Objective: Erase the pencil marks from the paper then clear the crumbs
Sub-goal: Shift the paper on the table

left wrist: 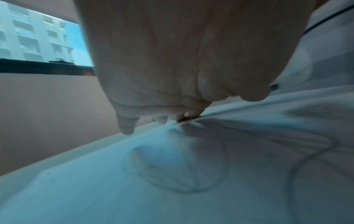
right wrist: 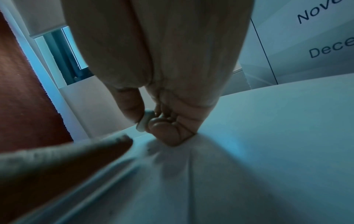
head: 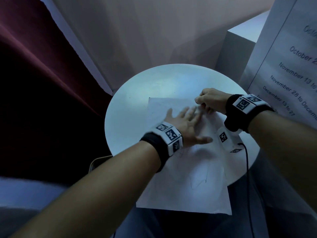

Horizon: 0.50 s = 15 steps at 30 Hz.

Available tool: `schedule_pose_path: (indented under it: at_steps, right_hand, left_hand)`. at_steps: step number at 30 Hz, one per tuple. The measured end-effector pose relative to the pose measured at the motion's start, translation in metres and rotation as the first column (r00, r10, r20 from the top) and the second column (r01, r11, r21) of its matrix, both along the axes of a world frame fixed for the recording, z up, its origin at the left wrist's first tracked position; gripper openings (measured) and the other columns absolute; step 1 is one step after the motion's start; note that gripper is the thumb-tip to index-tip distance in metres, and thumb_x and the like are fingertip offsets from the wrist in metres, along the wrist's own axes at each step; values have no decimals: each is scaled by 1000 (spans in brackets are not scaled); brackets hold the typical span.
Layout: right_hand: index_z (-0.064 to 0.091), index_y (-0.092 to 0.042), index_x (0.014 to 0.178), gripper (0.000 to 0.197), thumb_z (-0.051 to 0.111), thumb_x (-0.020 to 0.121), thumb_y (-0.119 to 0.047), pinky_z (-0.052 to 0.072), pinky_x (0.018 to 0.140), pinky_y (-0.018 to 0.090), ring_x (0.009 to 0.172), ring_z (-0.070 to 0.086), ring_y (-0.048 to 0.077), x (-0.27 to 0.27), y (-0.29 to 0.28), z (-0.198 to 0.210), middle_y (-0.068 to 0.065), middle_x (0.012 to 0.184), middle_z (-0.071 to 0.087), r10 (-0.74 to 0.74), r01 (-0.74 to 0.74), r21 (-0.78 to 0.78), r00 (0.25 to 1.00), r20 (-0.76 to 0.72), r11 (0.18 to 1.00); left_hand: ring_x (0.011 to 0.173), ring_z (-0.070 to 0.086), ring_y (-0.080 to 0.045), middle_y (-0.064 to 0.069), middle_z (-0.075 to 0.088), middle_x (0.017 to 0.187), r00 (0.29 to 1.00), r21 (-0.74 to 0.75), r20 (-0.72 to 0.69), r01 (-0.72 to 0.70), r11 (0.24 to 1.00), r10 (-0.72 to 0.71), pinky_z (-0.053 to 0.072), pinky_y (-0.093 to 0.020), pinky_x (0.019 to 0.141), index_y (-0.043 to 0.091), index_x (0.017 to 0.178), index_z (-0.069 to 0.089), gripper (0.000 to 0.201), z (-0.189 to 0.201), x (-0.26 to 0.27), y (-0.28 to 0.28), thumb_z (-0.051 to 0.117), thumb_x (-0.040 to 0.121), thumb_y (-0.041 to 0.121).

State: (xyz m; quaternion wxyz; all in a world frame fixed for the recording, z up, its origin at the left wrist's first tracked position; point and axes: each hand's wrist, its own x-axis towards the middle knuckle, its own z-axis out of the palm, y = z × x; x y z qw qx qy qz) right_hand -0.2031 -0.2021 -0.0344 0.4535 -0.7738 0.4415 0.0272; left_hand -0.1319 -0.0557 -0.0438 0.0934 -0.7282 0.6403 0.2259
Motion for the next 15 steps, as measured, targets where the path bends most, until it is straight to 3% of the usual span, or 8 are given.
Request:
schedule_pose_path:
  at_steps: [2,5,6,8,10,12,13,15]
  right_hand:
    - [48,-7,83,10,52,92,-11,39,54,30,65,47,26,-1,0,0,17,79,51,-7,7,1,1000,6,1000]
    - [50,-8,86,8,53,90,-13,41,57,31,66,48,24,-3,-1,-1,14,79,52,-25,25,3,1000,13,1000]
    - [50,-8,86,7,53,90,-14,41,58,32,68,48,25,-3,-1,-1,14,79,52,-22,22,2,1000,7,1000]
    - [50,-7,86,8,52,90,-13,41,57,32,67,49,26,-1,-1,0,16,80,53,-9,9,0,1000,-4,1000]
    - [51,-5,86,9,52,90,-12,40,55,31,66,49,27,-1,-1,0,18,80,53,-4,4,8,1000,0,1000]
    - [51,-5,87,10,53,90,-14,40,55,31,68,49,27,-2,-2,-1,18,80,53,-10,10,7,1000,4,1000]
    - [51,-5,88,10,53,90,-15,40,56,31,68,49,27,-2,-1,0,17,79,53,-12,12,5,1000,6,1000]
    - [51,-6,85,10,53,90,-14,40,55,30,65,48,26,-3,-1,-1,17,78,52,-14,14,9,1000,15,1000]
  left_hand:
    - [152,-14,-15,4,-21,164,999,46,22,-38,998,37,-5,-62,117,24,156,-16,108,-7,0,-1,25,81,89]
    - [152,-15,-23,-6,-18,165,901,136,173,-421,897,397,-8,-65,115,11,156,-14,123,-6,25,-1,24,73,95]
    - [152,-13,-25,-10,-15,165,865,124,212,-485,866,454,-7,-66,115,8,156,-12,125,-2,29,-1,23,73,95]
    - [153,-8,-26,-11,-11,166,915,28,205,-361,932,348,-3,-64,116,7,157,-8,119,6,17,2,23,78,91]
    - [153,-4,-21,-5,-8,167,996,-40,89,-23,999,27,-1,-61,118,16,158,-5,106,9,-16,6,29,85,84]
    - [153,-8,-17,0,-11,166,974,-14,11,226,974,-226,-2,-61,118,25,159,-3,97,2,-46,10,32,87,80]
    - [152,-11,-16,2,-14,166,968,11,3,249,968,-249,-3,-61,118,28,158,-4,95,-4,-49,9,31,87,80]
    - [152,-13,-15,4,-19,164,989,25,4,146,989,-146,-4,-63,117,29,157,-10,97,-14,-30,1,27,86,83]
